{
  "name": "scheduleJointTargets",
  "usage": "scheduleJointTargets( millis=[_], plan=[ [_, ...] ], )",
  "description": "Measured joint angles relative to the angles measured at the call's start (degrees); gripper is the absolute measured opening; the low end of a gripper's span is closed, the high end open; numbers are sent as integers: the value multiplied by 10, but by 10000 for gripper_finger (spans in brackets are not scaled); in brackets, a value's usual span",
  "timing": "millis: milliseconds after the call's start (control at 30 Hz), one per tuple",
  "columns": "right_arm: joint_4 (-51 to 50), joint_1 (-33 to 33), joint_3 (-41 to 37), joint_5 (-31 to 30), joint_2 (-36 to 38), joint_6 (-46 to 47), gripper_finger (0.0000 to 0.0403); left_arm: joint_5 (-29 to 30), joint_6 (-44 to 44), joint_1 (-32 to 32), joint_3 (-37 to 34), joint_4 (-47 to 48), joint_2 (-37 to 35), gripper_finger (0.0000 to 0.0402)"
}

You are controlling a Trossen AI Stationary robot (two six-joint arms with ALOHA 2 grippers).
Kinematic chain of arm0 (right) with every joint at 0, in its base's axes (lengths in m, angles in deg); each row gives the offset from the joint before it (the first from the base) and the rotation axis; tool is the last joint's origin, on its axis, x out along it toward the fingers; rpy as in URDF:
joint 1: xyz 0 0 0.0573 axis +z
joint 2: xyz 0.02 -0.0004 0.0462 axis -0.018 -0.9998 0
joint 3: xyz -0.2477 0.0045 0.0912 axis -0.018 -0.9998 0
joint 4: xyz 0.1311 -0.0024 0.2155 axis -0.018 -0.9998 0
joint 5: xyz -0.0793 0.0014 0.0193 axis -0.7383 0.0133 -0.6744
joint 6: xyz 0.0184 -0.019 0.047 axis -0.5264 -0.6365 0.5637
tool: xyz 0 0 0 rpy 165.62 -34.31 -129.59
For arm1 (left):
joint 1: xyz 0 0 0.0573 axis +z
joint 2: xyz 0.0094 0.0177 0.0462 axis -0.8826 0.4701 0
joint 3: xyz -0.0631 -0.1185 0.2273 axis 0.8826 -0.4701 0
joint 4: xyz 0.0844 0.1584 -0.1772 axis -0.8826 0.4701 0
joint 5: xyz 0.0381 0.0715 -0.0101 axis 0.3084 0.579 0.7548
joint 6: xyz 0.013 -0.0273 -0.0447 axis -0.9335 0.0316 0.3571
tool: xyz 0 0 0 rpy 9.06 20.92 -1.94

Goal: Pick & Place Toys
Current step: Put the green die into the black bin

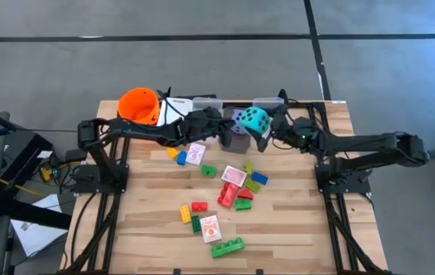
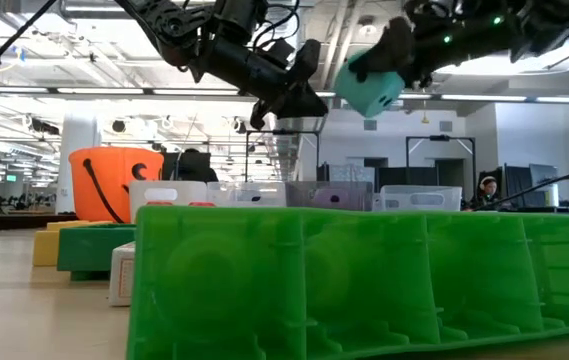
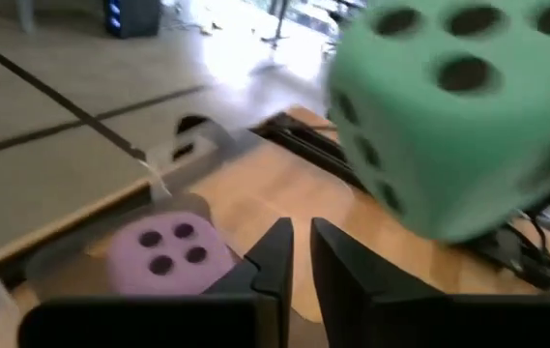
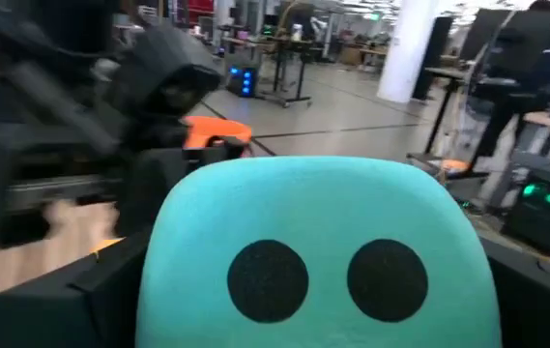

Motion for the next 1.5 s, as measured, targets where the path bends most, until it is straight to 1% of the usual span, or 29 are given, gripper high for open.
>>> scheduleJointTargets(
  millis=[100, 200, 267, 367, 400, 467, 533, 600, 667, 800, 867, 1000, 1200, 1500],
  plan=[
    [-38, -8, 0, 0, 5, 21, 400, 16, -21, 1, 0, -17, -22, 24],
    [-50, -18, -1, 16, -14, 36, 400, 17, -45, -2, 0, -39, -57, 24],
    [-48, -24, -1, 39, -34, 39, 400, -13, -57, -7, 0, -51, -76, 23],
    [-2, -32, -1, 69, -71, 40, 400, -86, -57, -16, 1, -58, -85, 17],
    [17, -34, -1, 79, -83, 40, 400, -99, -57, -19, 1, -54, -84, 13],
    [36, -38, 9, 102, -105, 47, 400, -103, -57, -23, 1, -59, -73, 5],
    [35, -36, 27, 123, -121, 50, 400, -104, -56, -24, 0, -68, -61, 2],
    [34, -30, 46, 129, -136, 50, 400, -103, -56, -22, 0, -92, -51, 1],
    [21, -24, 61, 129, -147, 48, 400, -113, -55, -19, 0, -106, -43, 1],
    [2, -16, 89, 131, -157, 44, 400, -129, -39, -12, 0, -103, -28, 0],
    [-6, -15, 91, 133, -157, 43, 400, -134, -29, -8, 1, -108, -20, 0],
    [-10, -16, 92, 135, -157, 42, 400, -163, -6, 3, 2, -118, -5, 0],
    [-16, -27, 92, 136, -158, 32, 400, -164, 1, 9, 2, -114, 8, 0],
    [-12, -44, 92, 137, -158, 27, 400, -159, 1, 12, 2, -106, 8, 0]
  ],
)
